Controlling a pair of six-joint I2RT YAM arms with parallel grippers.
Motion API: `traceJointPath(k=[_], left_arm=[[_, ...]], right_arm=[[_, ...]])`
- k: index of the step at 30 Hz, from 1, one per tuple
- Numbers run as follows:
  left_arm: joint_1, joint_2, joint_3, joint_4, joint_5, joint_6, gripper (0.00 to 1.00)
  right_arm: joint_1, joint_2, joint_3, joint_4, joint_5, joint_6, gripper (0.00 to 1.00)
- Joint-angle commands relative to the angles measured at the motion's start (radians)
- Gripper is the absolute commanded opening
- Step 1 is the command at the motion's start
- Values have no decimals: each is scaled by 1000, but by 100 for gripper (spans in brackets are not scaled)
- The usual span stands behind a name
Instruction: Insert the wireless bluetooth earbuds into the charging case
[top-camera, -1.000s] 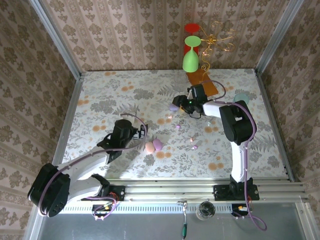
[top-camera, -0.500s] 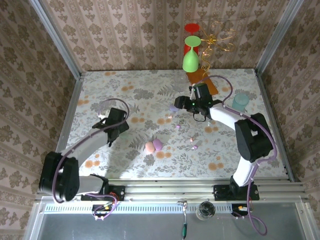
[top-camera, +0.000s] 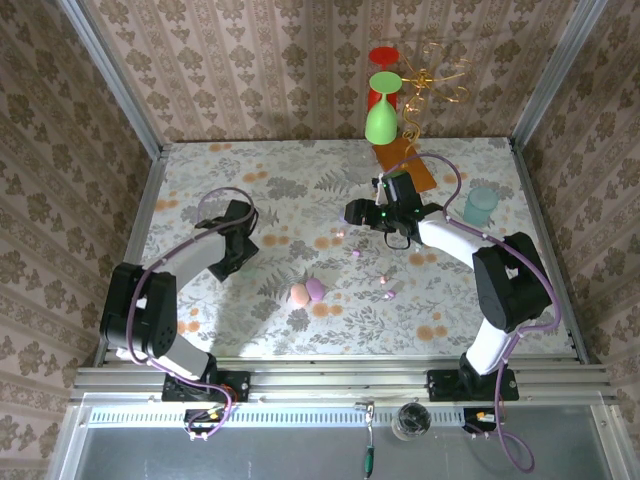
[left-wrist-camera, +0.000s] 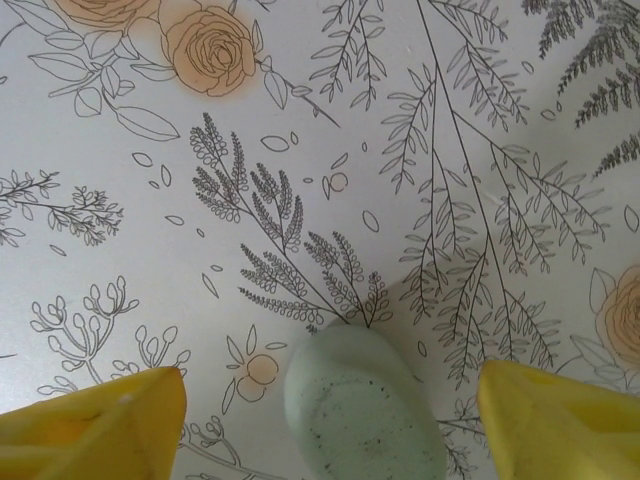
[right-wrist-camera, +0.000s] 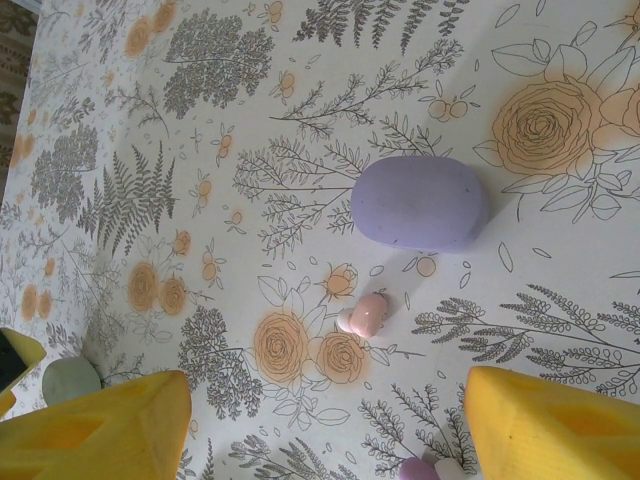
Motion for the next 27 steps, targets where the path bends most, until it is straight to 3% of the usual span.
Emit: traceJointPath(k=[1, 18, 27], left_arm=[[19, 20, 7, -7, 40, -72, 75], [57, 103, -38, 93, 170, -141, 63], [62, 88, -61, 127, 213, -149, 41]], right_arm=[[-2, -20, -18, -10, -11, -17, 74], [-2, -24, -27, -11, -24, -18, 74], [-2, -36, -38, 1, -34, -6, 74]])
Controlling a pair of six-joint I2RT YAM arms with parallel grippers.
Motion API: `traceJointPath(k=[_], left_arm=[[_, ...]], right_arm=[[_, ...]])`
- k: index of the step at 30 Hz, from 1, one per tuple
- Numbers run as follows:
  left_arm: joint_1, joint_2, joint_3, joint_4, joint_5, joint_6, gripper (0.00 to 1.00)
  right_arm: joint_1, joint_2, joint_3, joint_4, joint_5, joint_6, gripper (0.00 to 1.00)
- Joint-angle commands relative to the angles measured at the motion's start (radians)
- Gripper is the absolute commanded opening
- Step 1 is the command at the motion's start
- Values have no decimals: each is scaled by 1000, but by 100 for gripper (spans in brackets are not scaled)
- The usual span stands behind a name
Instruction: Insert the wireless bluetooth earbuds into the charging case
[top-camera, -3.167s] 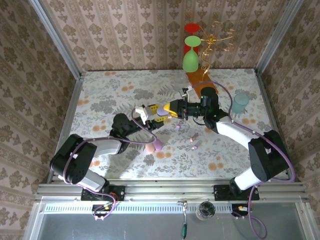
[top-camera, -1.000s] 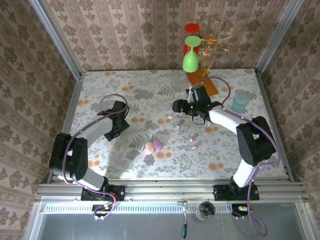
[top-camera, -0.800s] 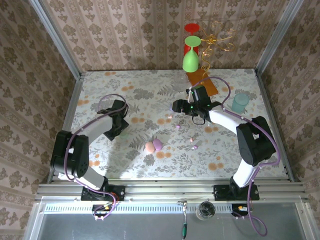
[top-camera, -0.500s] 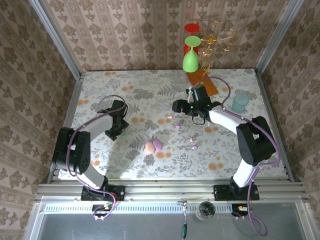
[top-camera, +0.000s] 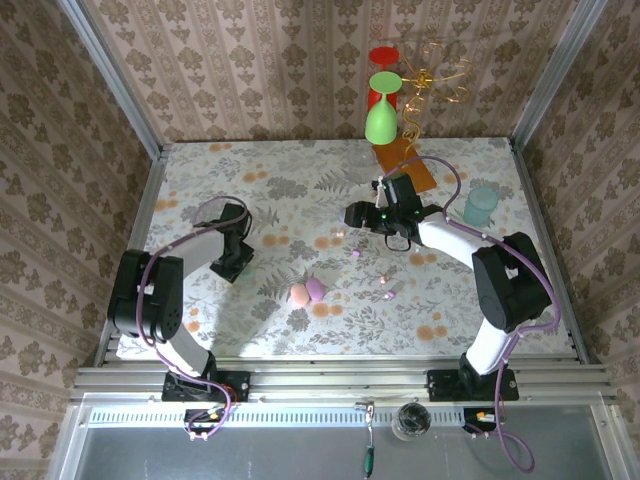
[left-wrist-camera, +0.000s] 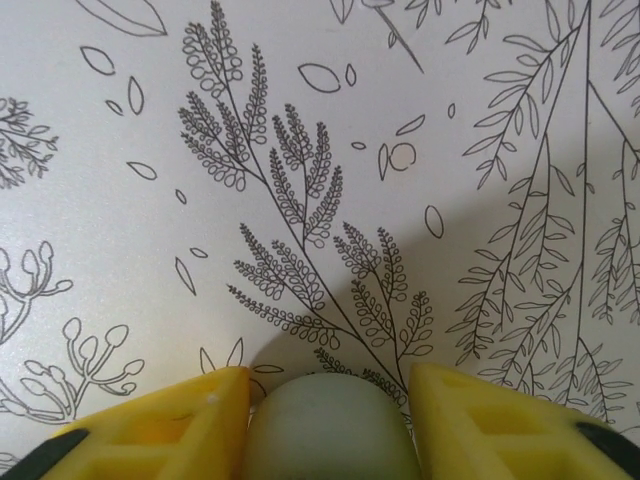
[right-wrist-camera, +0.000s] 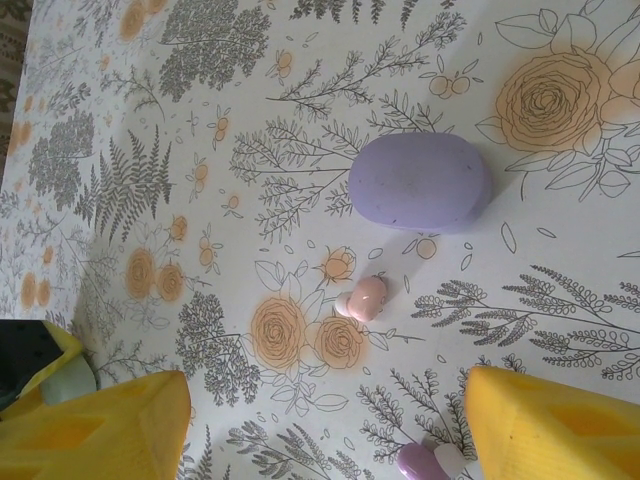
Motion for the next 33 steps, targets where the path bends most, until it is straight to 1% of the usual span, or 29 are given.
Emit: traceJointPath(k=[1, 7, 9, 12, 14, 15, 19, 21, 23, 27, 33], left_arm=[[2, -7, -33, 57, 65, -22, 40], [4, -102, -68, 95, 58, 4, 39], [1, -149, -98, 160, 63, 44, 39], [2, -251, -184, 330, 78, 86, 39], [2, -319, -256, 500, 91, 96, 34], [2, -339, -272, 541, 94, 98, 32], [-2, -389, -245, 580, 115, 130, 32], [-8, -402, -248, 636, 136, 107, 32], [-15, -409, -249, 687, 169, 69, 32], [-47, -425, -209, 673, 202, 40, 33], [-128, -459, -162, 607, 166, 32, 33]], right_arm=[[-2, -39, -21, 4, -17, -6, 74], [5, -88, -40, 20, -38, -6, 74], [15, -109, -53, 40, -61, -1, 74], [38, -139, -78, 90, -104, 12, 74], [60, -161, -97, 136, -131, 17, 75], [73, -168, -103, 155, -130, 20, 75], [126, -181, -120, 243, -153, 75, 74], [157, -171, -119, 298, -180, 97, 75], [189, -156, -107, 323, -192, 70, 75], [243, -114, -69, 326, -186, -28, 77], [293, -24, 17, 328, -178, -110, 77]])
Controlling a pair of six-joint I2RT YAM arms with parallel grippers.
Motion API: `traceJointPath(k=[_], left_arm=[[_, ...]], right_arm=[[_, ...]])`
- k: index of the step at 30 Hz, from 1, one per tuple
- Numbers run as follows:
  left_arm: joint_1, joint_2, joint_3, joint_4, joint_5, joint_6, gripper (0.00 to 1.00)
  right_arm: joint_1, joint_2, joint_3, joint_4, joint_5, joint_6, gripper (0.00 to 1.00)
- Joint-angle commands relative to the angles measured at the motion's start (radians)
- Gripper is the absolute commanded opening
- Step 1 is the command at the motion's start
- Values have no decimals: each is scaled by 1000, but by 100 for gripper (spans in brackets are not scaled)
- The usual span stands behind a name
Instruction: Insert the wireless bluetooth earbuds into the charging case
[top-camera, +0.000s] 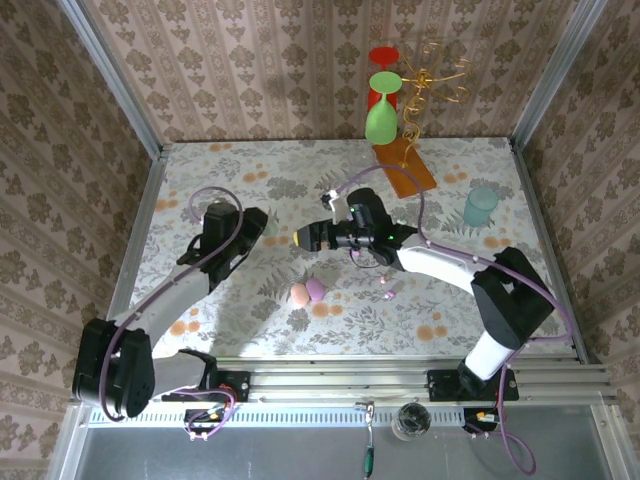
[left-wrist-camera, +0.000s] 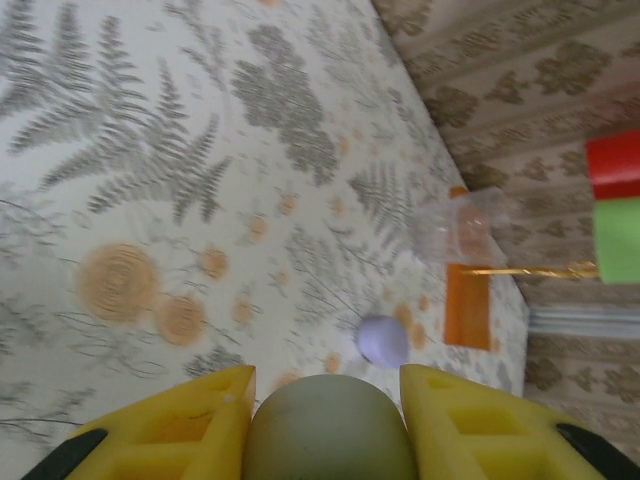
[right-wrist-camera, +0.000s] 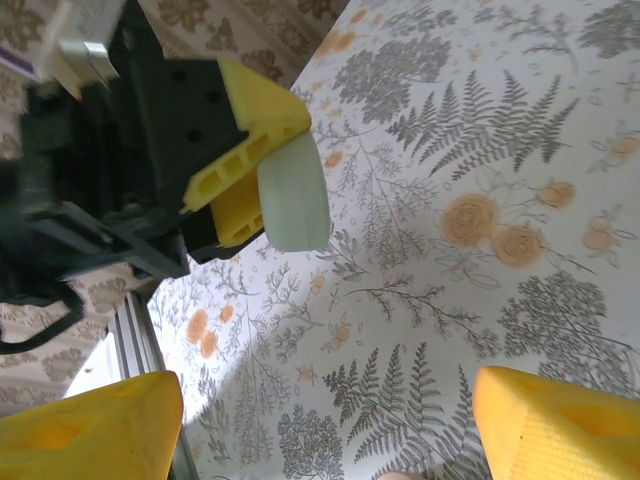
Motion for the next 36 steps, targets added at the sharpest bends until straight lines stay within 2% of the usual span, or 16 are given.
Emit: traceJointPath(k=[1, 11, 14, 20, 28, 30, 33, 36], left_arm=[[-39, -37, 45, -19, -16, -23, 33], [-64, -33, 45, -24, 2, -38, 33], [-94, -32, 49, -29, 1, -35, 33], [-92, -23, 59, -33, 5, -32, 33], [-91, -16, 61, -44, -2, -36, 33], [-88, -15, 62, -56, -7, -41, 40], [-77, -28, 59, -93, -19, -63, 60], [-21, -54, 53, -150, -16, -79, 69]], right_arm=[[16, 51, 61, 40, -10, -77, 77], [19, 164, 172, 36, -42, -129, 68], [19, 184, 191, 33, -68, -134, 68], [23, 202, 206, 36, -94, -151, 65], [24, 188, 202, 12, -71, -198, 27], [24, 171, 187, 8, -42, -233, 23], [23, 133, 157, -11, 33, -314, 21], [35, 80, 73, 31, 96, -513, 20]])
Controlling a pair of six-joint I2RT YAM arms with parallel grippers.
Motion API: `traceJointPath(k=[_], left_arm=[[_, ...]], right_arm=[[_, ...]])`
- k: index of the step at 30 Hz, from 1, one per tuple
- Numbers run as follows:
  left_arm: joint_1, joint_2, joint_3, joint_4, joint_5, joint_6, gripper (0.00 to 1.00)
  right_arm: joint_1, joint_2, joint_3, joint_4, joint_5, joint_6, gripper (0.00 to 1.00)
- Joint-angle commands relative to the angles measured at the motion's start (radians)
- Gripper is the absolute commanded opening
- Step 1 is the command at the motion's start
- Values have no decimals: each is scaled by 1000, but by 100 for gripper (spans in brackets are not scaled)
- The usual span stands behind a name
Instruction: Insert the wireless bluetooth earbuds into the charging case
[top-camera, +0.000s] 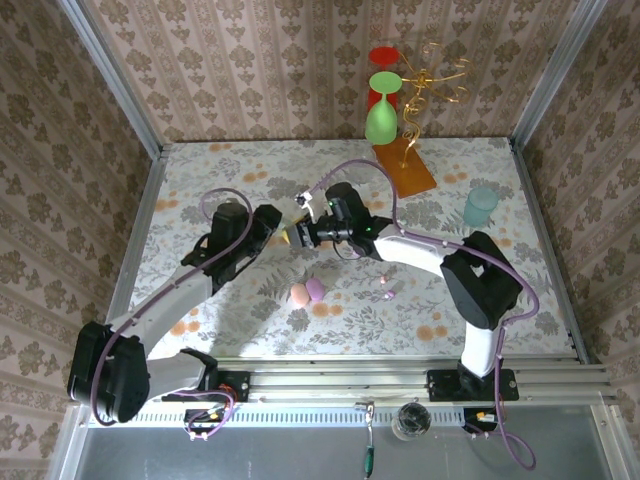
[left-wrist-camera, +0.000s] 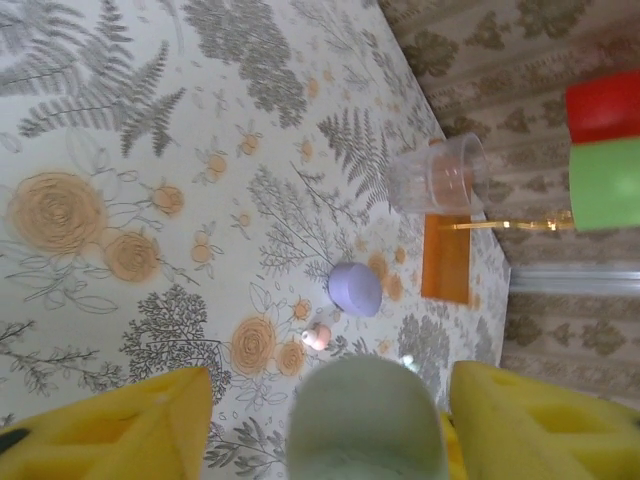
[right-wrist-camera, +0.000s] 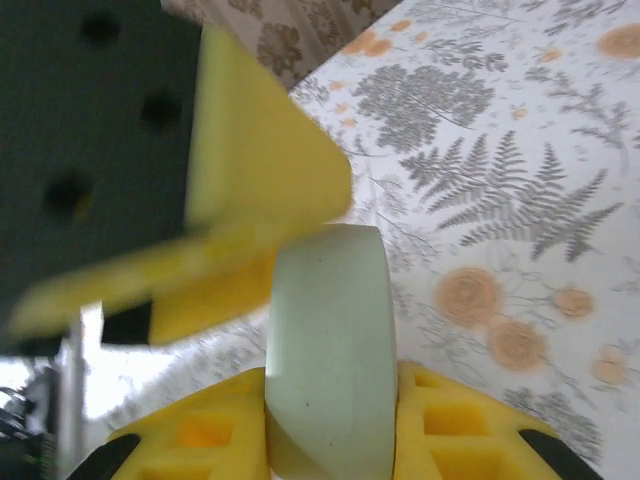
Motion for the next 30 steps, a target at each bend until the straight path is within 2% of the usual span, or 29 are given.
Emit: traceJointPath(k=[1, 8, 14, 18, 21, 30], left_arm=[[51, -40, 21, -86, -5, -31, 71], [53, -33, 54, -125, 75, -58, 75], [18, 3, 67, -103, 123, -115, 69], [-3, 32, 66, -70, 159, -167, 65], [-52, 55, 62, -48, 168, -197, 62], [-64, 74, 38, 9, 177, -235, 43]], right_arm=[[19, -94, -93, 46, 137, -272, 17], [123, -143, -232, 170, 528, -823, 16], [182, -116, -309, 408, 679, -1050, 11], [198, -95, -302, 428, 706, -1086, 11], [204, -82, -292, 432, 712, -1092, 11], [217, -88, -302, 441, 710, -1091, 11]])
